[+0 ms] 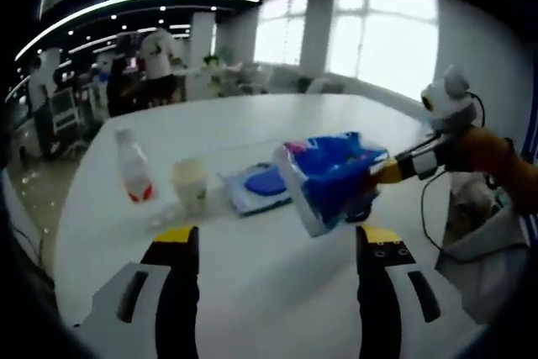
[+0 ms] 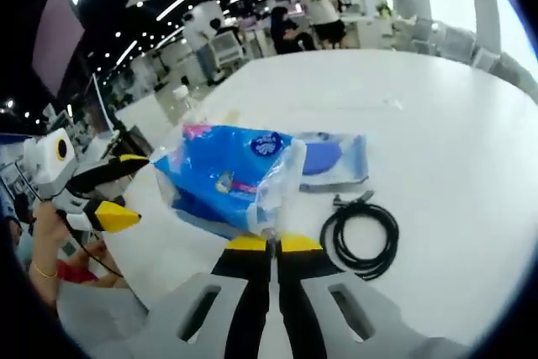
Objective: Arrange the tabletop items into an orderly group along one side of the table until the central work area is clear of visible clutter.
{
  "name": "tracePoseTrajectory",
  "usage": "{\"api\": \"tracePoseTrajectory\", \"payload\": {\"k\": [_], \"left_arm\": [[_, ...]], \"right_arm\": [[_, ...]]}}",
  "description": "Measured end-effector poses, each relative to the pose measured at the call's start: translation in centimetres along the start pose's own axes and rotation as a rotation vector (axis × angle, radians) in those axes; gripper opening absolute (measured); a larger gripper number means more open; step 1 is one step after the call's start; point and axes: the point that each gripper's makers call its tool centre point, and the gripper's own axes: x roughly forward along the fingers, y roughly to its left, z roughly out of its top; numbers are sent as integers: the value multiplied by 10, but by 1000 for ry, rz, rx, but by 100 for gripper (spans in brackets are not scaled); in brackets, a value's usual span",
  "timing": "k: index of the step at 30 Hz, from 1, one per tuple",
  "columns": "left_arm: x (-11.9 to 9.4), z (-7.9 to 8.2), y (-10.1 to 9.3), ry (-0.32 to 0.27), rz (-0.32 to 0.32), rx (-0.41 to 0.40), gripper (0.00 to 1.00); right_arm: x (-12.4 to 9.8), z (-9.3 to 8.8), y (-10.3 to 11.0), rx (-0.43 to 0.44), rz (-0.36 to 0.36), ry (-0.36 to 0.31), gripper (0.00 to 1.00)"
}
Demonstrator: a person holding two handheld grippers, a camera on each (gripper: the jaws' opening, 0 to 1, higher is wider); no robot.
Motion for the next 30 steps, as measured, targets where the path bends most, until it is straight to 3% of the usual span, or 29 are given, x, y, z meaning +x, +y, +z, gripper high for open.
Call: {"api": "tracePoseTrajectory", "payload": {"k": [6, 13, 30], "left_arm": [[-5, 6, 0, -11, 20, 1, 90], [-5, 3, 0, 9, 28, 25, 99], [-1, -15, -1, 87, -2, -21, 99]], "right_arm": [[0, 1, -16, 5, -9, 35, 2], [1, -5, -35, -1, -21, 84, 2], [-1, 4, -93, 10, -69, 142, 2]]}}
